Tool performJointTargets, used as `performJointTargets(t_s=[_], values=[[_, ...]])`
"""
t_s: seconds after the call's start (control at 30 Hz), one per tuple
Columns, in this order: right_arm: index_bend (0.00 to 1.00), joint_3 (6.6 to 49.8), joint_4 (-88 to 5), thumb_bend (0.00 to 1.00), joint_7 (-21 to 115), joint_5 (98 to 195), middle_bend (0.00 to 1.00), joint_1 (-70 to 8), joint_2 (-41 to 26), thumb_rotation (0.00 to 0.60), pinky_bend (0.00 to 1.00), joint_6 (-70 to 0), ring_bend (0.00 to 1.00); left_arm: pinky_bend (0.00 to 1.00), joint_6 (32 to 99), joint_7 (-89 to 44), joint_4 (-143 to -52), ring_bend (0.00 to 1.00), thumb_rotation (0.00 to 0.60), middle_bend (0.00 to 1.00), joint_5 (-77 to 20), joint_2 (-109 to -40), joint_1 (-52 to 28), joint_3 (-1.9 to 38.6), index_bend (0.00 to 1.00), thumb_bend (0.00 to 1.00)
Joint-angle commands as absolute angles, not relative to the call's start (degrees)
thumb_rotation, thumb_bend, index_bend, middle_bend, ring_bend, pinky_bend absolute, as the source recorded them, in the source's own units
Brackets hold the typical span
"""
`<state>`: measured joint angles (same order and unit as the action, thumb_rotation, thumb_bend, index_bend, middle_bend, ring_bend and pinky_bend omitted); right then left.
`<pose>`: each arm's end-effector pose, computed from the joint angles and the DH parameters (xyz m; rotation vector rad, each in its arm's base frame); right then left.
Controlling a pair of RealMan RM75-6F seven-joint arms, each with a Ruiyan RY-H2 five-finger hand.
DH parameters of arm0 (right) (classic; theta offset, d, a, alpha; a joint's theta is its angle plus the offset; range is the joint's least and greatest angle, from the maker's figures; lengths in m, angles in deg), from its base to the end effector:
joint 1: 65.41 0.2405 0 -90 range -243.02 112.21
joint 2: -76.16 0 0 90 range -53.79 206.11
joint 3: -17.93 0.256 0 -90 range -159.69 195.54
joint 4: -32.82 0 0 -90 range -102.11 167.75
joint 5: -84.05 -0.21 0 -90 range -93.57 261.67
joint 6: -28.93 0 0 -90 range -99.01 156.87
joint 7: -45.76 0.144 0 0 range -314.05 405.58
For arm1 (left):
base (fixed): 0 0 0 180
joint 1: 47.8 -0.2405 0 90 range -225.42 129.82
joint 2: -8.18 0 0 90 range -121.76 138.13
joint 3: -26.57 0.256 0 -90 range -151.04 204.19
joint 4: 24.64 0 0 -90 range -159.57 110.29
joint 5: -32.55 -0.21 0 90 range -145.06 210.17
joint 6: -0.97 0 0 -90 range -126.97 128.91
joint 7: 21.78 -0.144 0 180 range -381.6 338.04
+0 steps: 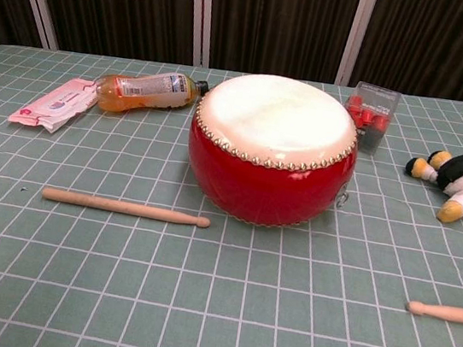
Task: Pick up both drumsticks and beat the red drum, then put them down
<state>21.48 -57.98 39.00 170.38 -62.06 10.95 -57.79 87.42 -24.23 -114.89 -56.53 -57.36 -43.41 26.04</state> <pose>-0.3159 -0.1755 0.1606 1.3900 -0.7922 0.8200 -0.3122 0.1701 0.1490 -1.4522 -0.8557 -0.8765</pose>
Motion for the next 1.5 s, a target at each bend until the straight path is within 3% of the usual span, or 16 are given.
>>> performJointTargets(t_s=[0.03,0.47,0.53,0.6,0.7,0.77,0.87,0.93,1.13,1.5], values=[[0.0,21.4,-58.2,0.27,39.0,170.2,0.0,-62.0,11.2,0.6,0.0,-57.5,0.0,0.01,87.5,-24.3,-114.9,0.0,0.6,0.0,-56.5,-57.4,-43.4,26.0,0.0,0.02],[0.0,21.3,-58.8,0.27,38.5,169.7,0.0,-61.9,11.6,0.6,0.0,-56.6,0.0,0.01,85.9,-24.4,-115.9,0.0,0.6,0.0,-55.7,-56.8,-43.2,26.4,0.0,0.02],[0.0,21.2,-58.9,0.27,38.5,169.7,0.0,-61.8,11.6,0.6,0.0,-56.4,0.0,0.05,85.5,-24.5,-116.2,0.0,0.6,0.0,-55.7,-56.6,-43.0,26.4,0.0,0.02],[0.0,21.2,-59.0,0.26,38.5,169.8,0.0,-61.8,11.7,0.6,0.0,-56.2,0.0,0.16,84.8,-25.4,-117.0,0.04,0.6,0.03,-55.8,-56.2,-42.5,26.3,0.0,0.02],[0.0,21.1,-58.9,0.26,38.5,169.8,0.0,-61.7,11.7,0.6,0.0,-56.0,0.0,0.49,83.9,-27.6,-118.4,0.36,0.6,0.31,-55.7,-56.2,-41.3,25.5,0.0,0.04],[0.0,21.1,-59.0,0.26,38.5,169.9,0.0,-61.7,11.8,0.6,0.0,-55.9,0.0,0.73,82.8,-30.1,-119.6,0.66,0.6,0.59,-55.2,-56.4,-39.9,24.4,0.03,0.07],[0.0,21.1,-59.1,0.26,39.0,169.9,0.0,-61.6,11.9,0.6,0.0,-55.8,0.0,0.93,79.4,-32.1,-121.3,0.91,0.6,0.86,-52.5,-57.5,-37.4,22.4,0.22,0.14],[0.0,21.0,-59.1,0.26,39.0,170.0,0.0,-61.6,11.9,0.6,0.0,-55.7,0.0,0.99,76.3,-32.9,-122.3,0.98,0.6,0.95,-49.4,-58.6,-35.3,20.7,0.32,0.19],[0.0,20.9,-59.1,0.26,39.3,170.1,0.0,-61.5,12.0,0.6,0.0,-55.6,0.0,1.0,67.5,-39.1,-124.0,1.0,0.6,1.0,-38.7,-62.3,-28.9,16.3,0.45,0.22],[0.0,20.8,-59.3,0.27,40.2,170.1,0.0,-61.5,12.2,0.6,0.0,-55.3,0.0,1.0,62.7,-54.2,-122.6,1.0,0.6,1.0,-25.0,-70.3,-20.6,14.8,0.47,0.24]])
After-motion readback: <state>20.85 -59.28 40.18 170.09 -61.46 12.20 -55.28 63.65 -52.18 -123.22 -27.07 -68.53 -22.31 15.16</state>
